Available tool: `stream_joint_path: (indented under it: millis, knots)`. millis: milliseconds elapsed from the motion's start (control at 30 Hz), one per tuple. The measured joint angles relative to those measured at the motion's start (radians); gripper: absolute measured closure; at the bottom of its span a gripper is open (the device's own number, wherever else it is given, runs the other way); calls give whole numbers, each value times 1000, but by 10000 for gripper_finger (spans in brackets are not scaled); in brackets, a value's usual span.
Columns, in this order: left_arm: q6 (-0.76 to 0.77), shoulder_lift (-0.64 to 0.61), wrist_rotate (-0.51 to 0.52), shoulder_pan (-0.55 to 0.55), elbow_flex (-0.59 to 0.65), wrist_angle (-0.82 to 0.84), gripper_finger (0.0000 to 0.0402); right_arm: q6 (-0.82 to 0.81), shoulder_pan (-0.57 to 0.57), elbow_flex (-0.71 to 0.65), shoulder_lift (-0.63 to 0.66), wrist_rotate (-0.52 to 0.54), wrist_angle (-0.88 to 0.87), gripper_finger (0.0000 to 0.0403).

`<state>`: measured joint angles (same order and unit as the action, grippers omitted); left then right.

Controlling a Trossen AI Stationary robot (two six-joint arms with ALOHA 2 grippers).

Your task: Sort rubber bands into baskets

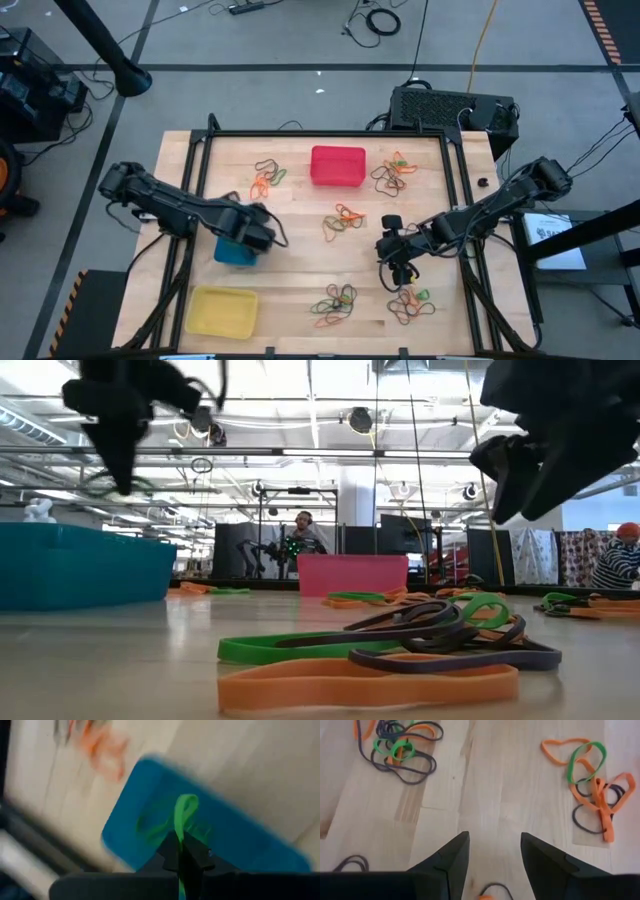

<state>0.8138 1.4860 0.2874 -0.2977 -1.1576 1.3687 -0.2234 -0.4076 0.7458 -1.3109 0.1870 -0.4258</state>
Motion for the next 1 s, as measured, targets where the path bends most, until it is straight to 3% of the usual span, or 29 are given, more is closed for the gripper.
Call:
stream_joint_path:
  millis: [233,500,733,900,1000]
  knots:
    - [64,0,-91,0,2,24,376,-44,0,-9,0,-14,-20,232]
    - [70,0,-106,1,2,28,318,-113,-16,-9,0,-92,-33,232]
    - [46,0,-111,1,3,16,300,-195,-60,-8,0,-148,-40,232]
    - [-85,0,-77,-4,3,-154,299,-285,-109,-2,0,-268,-45,232]
    - [-184,0,-9,-6,4,-337,299,-352,-141,18,0,-320,-67,232]
